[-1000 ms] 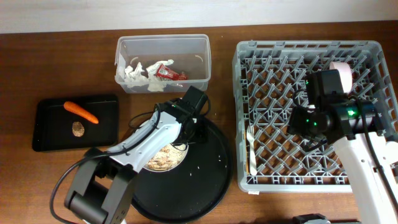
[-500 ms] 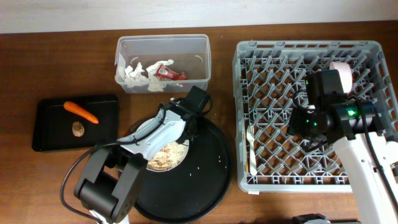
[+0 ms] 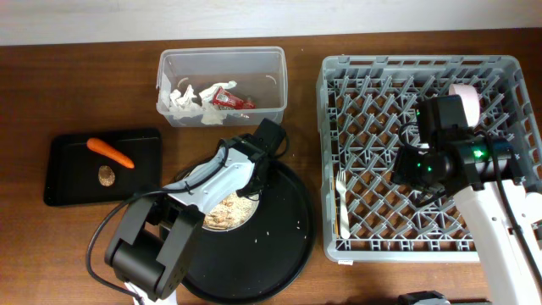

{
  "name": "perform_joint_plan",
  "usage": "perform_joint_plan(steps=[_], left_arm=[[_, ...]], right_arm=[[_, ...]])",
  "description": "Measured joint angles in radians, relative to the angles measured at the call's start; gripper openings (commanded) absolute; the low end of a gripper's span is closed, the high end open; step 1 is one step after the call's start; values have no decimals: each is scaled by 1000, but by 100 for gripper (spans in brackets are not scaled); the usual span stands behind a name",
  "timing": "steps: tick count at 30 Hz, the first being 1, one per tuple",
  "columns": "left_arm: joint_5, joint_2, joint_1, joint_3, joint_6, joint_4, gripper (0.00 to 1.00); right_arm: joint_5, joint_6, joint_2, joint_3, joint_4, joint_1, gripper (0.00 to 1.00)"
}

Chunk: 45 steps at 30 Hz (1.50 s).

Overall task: Sort waste into correct bins and load items into the dishwasher rack
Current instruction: 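Tip the white bowl's rice and shells onto the small black tray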

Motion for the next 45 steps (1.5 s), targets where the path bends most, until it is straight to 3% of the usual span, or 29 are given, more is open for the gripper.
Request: perform_joint_plan(steps=[1, 2, 7, 14, 22, 31, 35, 39, 45], left_arm=[[0, 0, 0, 0, 5, -6, 17], [-1, 2, 1, 1, 9, -16, 13], [-10, 4, 1, 18, 29, -65, 1], [-47, 5, 0, 26, 32, -152, 1], [-129, 41, -3, 58, 80, -395, 1], [-225, 51, -4, 227, 166, -602, 0], [-240, 51, 6, 371, 259, -686, 1], [-243, 51, 118, 493, 385, -690, 0], [-206, 51, 318, 502, 544, -537, 1]], right_arm=[[0, 0, 0, 0, -1, 0, 64], [0, 0, 0, 0, -1, 0, 64], [-3, -1, 0, 0, -2, 0, 64], [-3, -1, 0, 0, -10, 0, 64], [-3, 0, 0, 0, -16, 0, 64], [-7, 0, 0, 0, -21, 0, 64], [-7, 0, 0, 0, -27, 0, 64], [-7, 1, 0, 0, -33, 0, 64], [-7, 0, 0, 0, -37, 0, 64]])
